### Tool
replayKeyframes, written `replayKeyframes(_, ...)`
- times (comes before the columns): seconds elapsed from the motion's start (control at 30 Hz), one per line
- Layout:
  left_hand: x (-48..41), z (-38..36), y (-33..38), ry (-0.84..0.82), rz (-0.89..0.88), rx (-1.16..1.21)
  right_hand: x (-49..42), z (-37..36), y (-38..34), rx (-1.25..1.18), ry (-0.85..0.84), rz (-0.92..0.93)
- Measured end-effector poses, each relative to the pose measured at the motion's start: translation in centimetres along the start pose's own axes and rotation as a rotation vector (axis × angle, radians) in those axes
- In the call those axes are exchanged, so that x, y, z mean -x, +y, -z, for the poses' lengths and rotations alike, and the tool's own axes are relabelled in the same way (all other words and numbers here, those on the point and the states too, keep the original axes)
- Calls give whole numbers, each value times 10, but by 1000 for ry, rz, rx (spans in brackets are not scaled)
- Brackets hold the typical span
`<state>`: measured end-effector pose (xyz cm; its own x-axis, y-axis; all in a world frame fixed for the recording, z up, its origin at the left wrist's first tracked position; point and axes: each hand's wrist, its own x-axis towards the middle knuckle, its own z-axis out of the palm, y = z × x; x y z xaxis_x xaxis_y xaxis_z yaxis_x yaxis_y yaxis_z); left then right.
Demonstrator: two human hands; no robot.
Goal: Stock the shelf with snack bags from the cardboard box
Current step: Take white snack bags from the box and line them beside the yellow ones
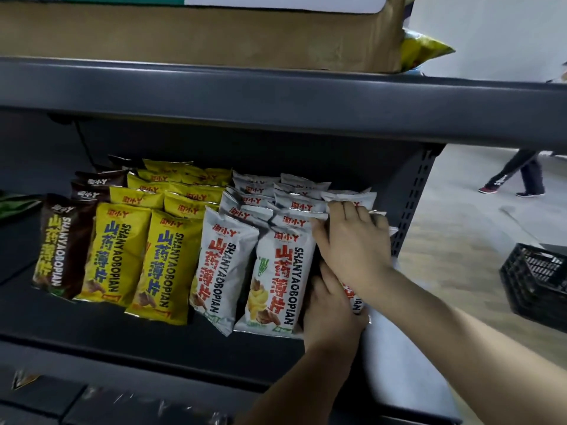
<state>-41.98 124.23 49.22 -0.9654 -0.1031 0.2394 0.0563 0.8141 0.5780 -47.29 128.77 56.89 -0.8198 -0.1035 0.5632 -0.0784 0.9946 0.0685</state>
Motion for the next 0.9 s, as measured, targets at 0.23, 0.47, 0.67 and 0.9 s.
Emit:
replayKeyframes(0.23, 7, -6, -11, -98, -131, -71, -6, -18, 2, -75, 116, -23)
replayKeyframes(0.47, 47, 41, -60, 309, -573, -135, 26, 9, 1, -209, 379, 105)
replayKeyframes(0.67, 41, 49, -120, 196, -321, -28, 83, 10, -35, -407, -5, 66)
replayKeyframes(0.9, 22, 65, -105, 64, -359, 133, 97, -15, -57, -1121, -159, -267)
